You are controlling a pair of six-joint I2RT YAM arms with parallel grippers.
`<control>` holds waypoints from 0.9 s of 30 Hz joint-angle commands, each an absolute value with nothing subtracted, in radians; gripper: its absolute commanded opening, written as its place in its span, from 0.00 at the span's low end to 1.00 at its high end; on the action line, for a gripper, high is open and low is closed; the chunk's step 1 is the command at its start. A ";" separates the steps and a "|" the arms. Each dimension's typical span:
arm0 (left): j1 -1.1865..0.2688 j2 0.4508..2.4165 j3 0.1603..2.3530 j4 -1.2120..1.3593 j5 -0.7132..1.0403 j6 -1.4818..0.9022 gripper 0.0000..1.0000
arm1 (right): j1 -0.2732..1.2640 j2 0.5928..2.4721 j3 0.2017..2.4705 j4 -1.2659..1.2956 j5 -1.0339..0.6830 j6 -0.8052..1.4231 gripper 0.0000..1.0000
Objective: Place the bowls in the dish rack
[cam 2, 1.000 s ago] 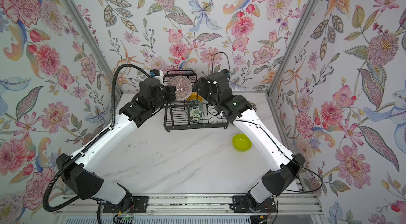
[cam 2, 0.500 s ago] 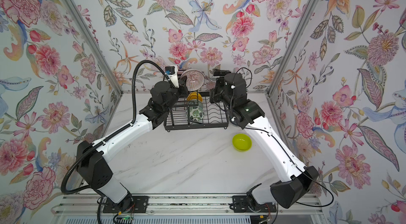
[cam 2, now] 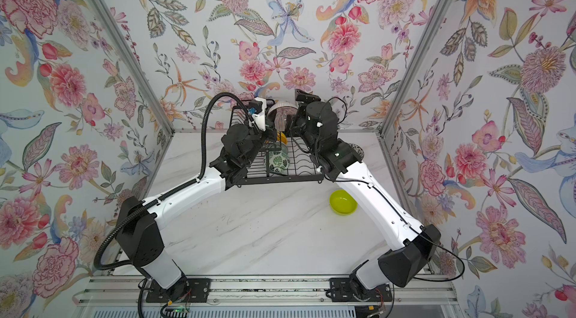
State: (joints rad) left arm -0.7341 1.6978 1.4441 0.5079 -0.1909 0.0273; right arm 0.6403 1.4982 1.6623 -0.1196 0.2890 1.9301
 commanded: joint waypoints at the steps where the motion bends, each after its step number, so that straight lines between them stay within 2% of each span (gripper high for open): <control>1: -0.755 1.675 1.432 0.615 -0.204 0.056 0.00 | 0.650 1.532 1.706 -0.055 0.328 1.943 0.80; 9: -0.769 1.658 1.412 0.639 -0.233 0.085 0.00 | 0.657 1.583 1.766 -0.063 0.337 1.953 0.45; 15: -0.785 1.639 1.391 0.678 -0.275 0.116 0.00 | 0.671 1.575 1.736 -0.047 0.367 1.970 0.20; 17: -0.789 1.634 1.388 0.685 -0.286 0.124 0.00 | 0.675 1.570 1.718 -0.023 0.376 1.968 0.07; 19: -0.790 1.628 1.390 0.681 -0.298 0.119 0.01 | 0.675 1.561 1.695 0.014 0.383 1.954 0.01; 22: -0.790 1.619 1.398 0.657 -0.302 0.099 0.17 | 0.673 1.550 1.638 0.134 0.387 1.916 0.00; 24: -0.790 1.611 1.399 0.641 -0.297 0.088 0.02 | 0.668 1.549 1.602 0.237 0.381 1.891 0.00; 27: -0.790 1.602 1.396 0.645 -0.296 0.071 0.04 | 0.665 1.545 1.577 0.289 0.376 1.877 0.00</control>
